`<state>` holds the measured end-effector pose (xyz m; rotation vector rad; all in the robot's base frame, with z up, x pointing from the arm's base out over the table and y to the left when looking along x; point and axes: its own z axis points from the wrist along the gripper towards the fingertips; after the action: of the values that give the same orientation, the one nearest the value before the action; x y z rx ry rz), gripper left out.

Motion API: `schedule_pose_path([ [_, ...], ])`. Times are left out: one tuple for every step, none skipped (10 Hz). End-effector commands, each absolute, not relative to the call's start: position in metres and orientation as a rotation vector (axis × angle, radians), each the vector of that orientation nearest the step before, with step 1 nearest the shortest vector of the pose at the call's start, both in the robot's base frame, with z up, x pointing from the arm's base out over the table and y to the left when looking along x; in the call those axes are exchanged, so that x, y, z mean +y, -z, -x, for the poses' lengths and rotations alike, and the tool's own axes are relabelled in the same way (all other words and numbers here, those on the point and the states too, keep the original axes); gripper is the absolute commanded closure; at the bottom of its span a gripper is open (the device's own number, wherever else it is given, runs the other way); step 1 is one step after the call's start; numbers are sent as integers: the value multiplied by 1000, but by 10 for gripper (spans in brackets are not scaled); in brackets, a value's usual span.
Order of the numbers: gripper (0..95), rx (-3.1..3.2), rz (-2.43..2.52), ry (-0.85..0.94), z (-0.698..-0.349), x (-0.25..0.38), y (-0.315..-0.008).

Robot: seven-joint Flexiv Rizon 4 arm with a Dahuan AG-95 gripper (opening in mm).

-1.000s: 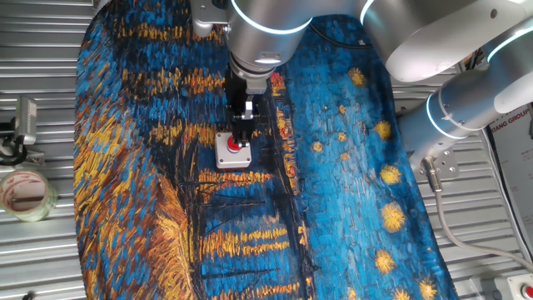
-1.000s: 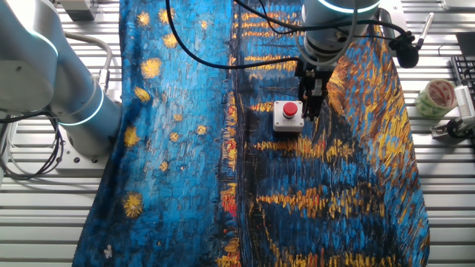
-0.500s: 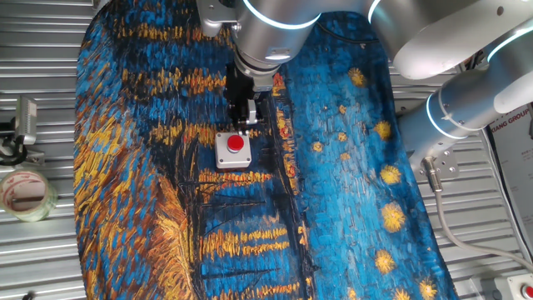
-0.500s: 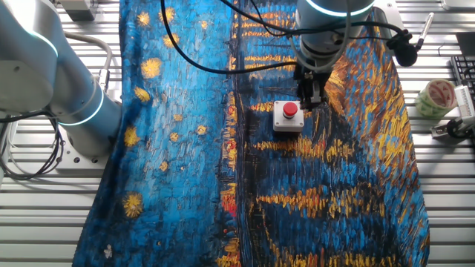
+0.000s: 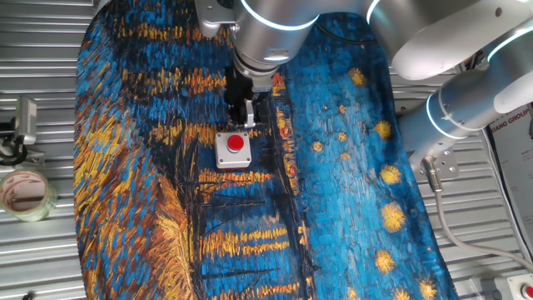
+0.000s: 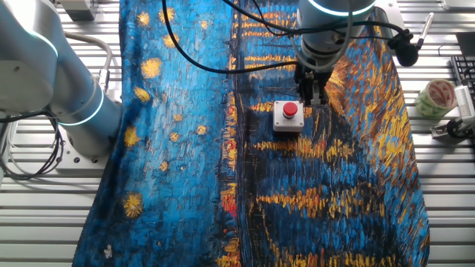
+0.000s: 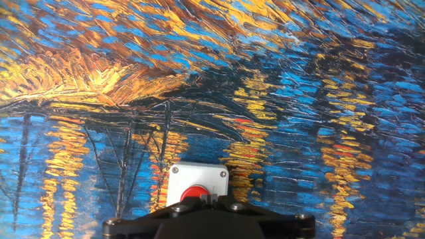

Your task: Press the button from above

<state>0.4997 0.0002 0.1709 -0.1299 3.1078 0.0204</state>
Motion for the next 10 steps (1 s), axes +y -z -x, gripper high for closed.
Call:
schedule_pose_path([
  [950, 3108, 127, -22, -500, 0, -171],
  [950, 3109, 125, -23, -499, 0, -171],
  [950, 3108, 126, -35, -499, 1, -172],
  [950, 3108, 128, -37, -499, 1, -172],
  [950, 3106, 134, -39, -499, 1, -172],
  [950, 3107, 134, -39, -499, 1, -173],
  [950, 3107, 134, -43, -499, 1, -172],
  [950, 3108, 135, -44, -499, 2, -172],
  [950, 3109, 129, -44, -499, 2, -172],
  [950, 3111, 112, -51, -499, 2, -172],
])
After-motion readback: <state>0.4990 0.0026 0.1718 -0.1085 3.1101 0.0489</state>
